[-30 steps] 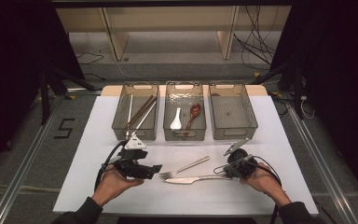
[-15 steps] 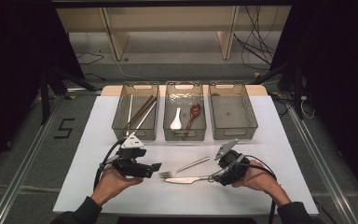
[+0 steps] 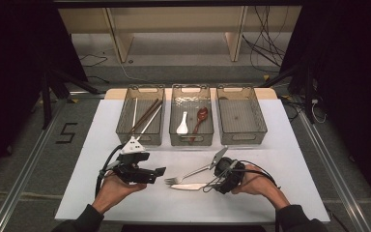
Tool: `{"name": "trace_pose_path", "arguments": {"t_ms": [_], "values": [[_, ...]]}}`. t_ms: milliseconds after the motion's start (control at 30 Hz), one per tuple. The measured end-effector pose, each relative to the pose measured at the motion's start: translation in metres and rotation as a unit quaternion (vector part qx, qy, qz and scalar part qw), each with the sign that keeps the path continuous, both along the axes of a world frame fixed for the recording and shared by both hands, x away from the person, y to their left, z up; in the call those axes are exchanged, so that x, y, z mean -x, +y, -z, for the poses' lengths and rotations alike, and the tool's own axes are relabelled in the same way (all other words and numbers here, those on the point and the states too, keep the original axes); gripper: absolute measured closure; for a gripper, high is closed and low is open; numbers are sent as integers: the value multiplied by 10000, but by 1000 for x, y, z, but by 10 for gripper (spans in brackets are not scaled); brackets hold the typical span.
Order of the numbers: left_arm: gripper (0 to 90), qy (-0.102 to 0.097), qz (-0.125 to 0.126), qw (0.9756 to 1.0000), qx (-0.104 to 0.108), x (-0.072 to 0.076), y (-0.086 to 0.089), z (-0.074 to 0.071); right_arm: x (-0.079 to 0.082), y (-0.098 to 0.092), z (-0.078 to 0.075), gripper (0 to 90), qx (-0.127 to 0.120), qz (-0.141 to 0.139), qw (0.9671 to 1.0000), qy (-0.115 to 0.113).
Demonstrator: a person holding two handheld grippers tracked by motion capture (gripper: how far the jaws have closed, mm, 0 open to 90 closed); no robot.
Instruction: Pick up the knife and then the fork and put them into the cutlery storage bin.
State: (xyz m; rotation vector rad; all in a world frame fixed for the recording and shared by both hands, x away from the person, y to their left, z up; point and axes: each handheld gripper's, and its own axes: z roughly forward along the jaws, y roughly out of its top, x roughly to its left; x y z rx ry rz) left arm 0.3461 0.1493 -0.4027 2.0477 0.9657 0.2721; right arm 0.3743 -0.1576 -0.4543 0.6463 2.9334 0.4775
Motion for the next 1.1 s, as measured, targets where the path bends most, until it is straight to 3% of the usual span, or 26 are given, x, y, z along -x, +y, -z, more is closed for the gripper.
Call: {"name": "trace_pose_path", "arguments": {"t_ms": [167, 200, 600, 733, 967, 1100], "values": [[196, 3, -11, 10000, -15, 0, 0, 0, -2, 3, 4, 541, 143, -21, 9998, 144], [196, 3, -10, 10000, -16, -1, 0, 0, -4, 3, 5, 556, 143, -138, 9998, 73], [196, 23, 33, 10000, -60, 0, -2, 2, 5, 13, 3, 733, 448, -367, 9982, 120], [195, 7, 30, 10000, -54, 0, -1, 2, 7, 12, 2, 783, 533, -576, 9968, 163], [196, 4, 38, 10000, -52, 0, -1, 2, 9, 13, 2, 798, 595, -773, 9952, 89], [196, 2, 19, 10000, -43, -1, 0, 2, 9, 13, 2, 801, 565, -714, 9958, 111]]}}
